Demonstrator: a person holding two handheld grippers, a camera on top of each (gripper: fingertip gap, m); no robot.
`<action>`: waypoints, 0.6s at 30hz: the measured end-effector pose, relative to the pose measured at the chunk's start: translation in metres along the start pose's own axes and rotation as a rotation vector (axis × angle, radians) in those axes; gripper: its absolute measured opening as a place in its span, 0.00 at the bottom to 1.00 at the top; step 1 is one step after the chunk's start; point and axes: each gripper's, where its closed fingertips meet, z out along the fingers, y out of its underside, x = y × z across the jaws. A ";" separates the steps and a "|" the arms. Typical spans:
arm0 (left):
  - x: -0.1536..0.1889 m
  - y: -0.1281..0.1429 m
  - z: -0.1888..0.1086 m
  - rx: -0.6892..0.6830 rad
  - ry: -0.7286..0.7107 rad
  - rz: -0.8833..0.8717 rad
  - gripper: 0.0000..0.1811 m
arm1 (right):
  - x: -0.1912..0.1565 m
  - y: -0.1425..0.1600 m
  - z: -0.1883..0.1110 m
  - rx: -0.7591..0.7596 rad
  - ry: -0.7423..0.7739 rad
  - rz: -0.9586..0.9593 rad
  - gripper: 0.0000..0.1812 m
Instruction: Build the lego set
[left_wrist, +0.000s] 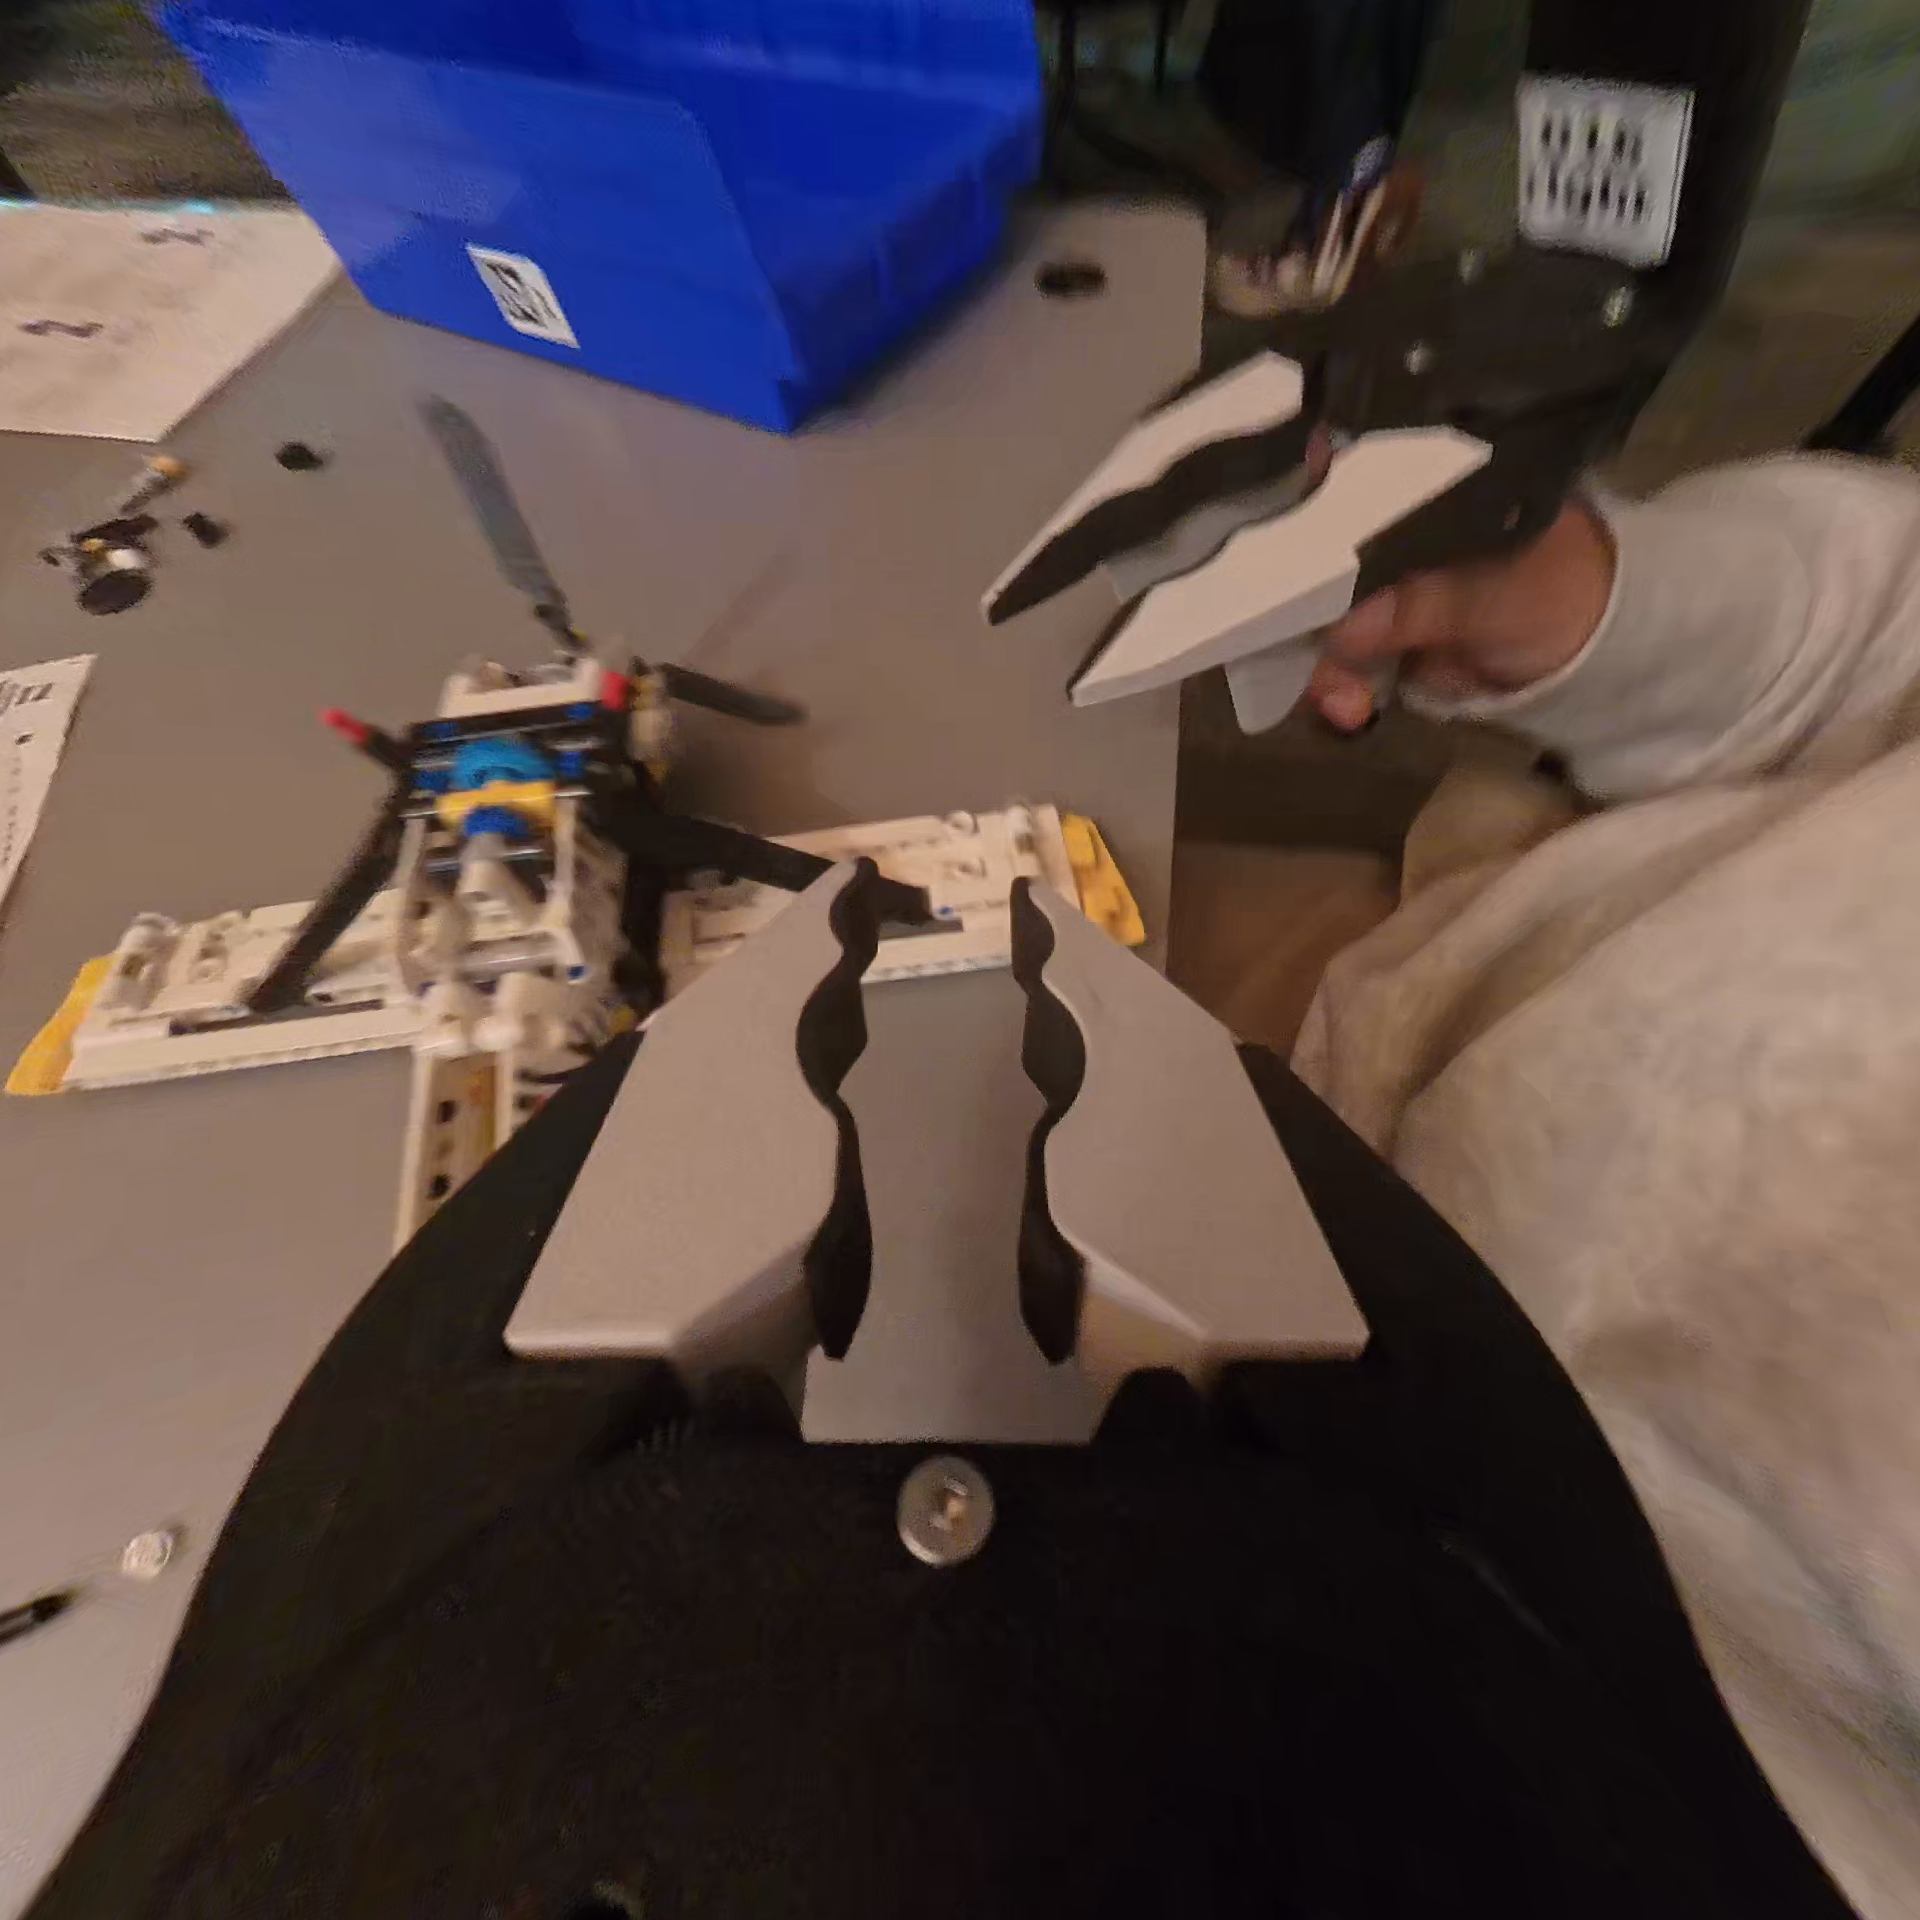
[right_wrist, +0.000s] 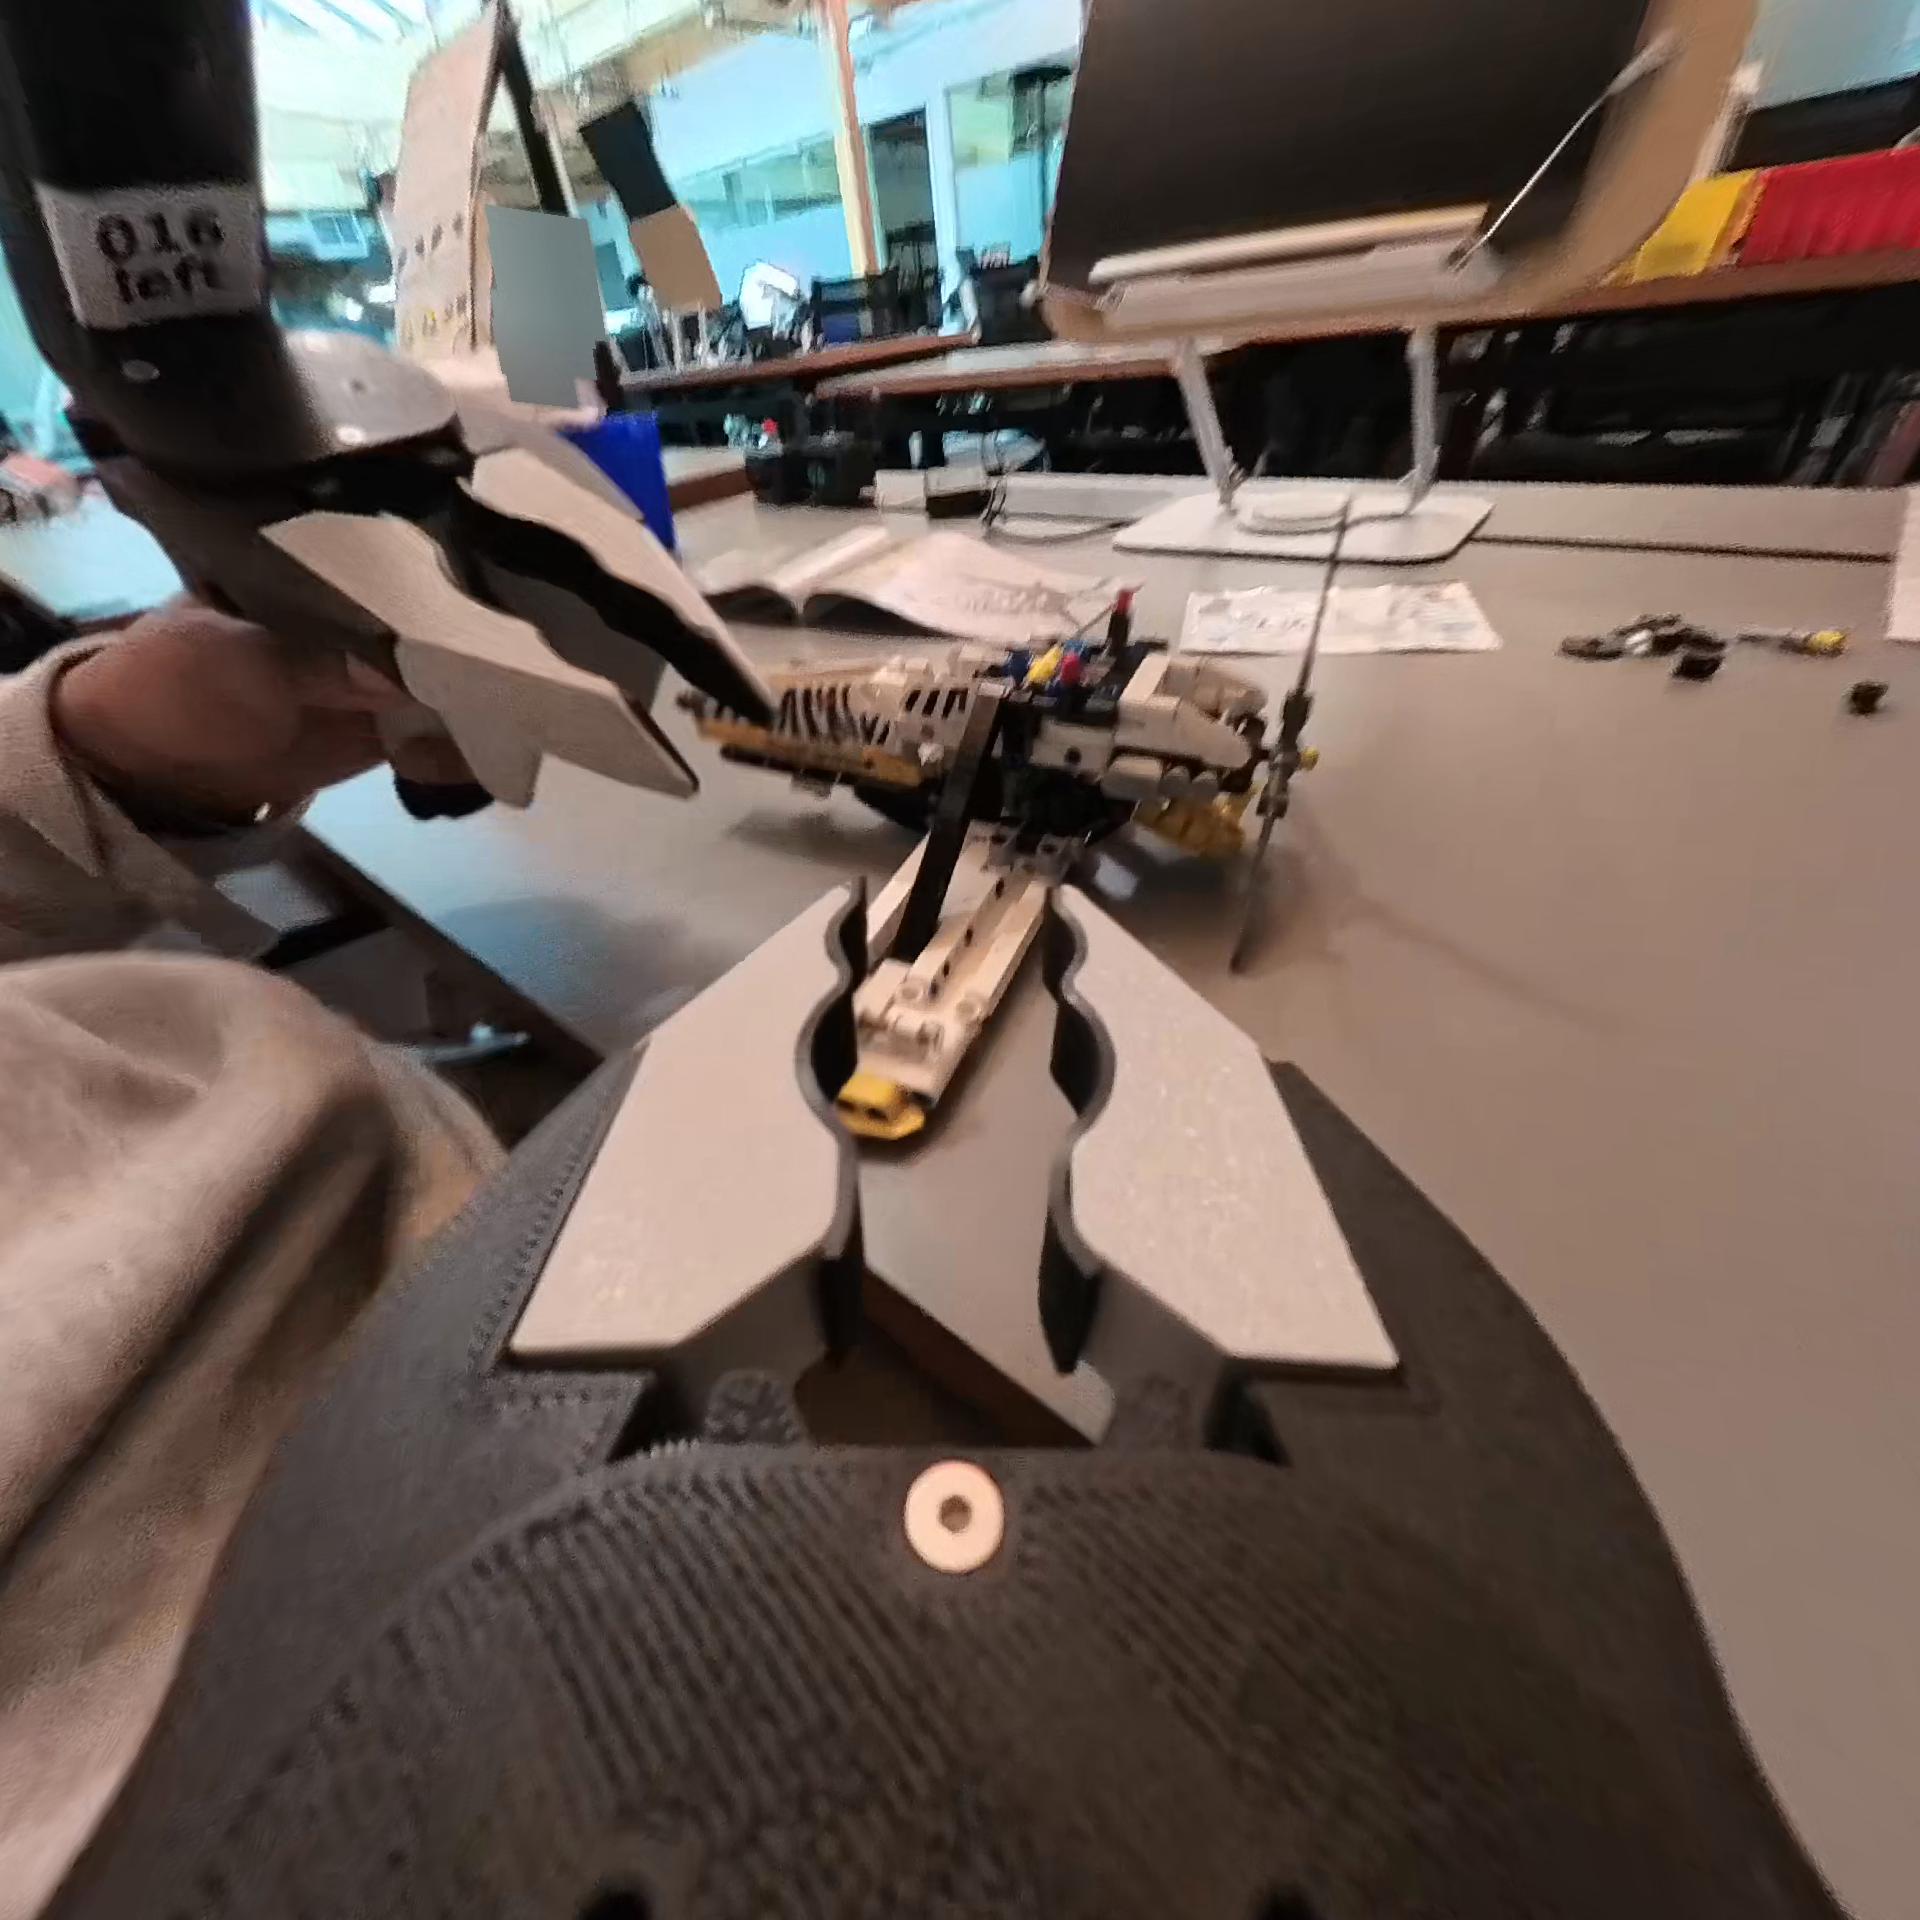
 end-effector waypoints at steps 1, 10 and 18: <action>-0.008 -0.006 -0.008 0.045 0.002 -0.050 0.12 | 0.004 -0.008 0.000 0.031 0.018 0.009 0.17; -0.112 -0.001 -0.072 0.335 -0.122 -0.401 0.10 | 0.051 -0.097 0.001 0.293 0.121 0.052 0.15; -0.185 0.043 -0.145 0.481 -0.434 -0.431 0.09 | 0.078 -0.147 0.077 0.099 0.028 -0.181 0.11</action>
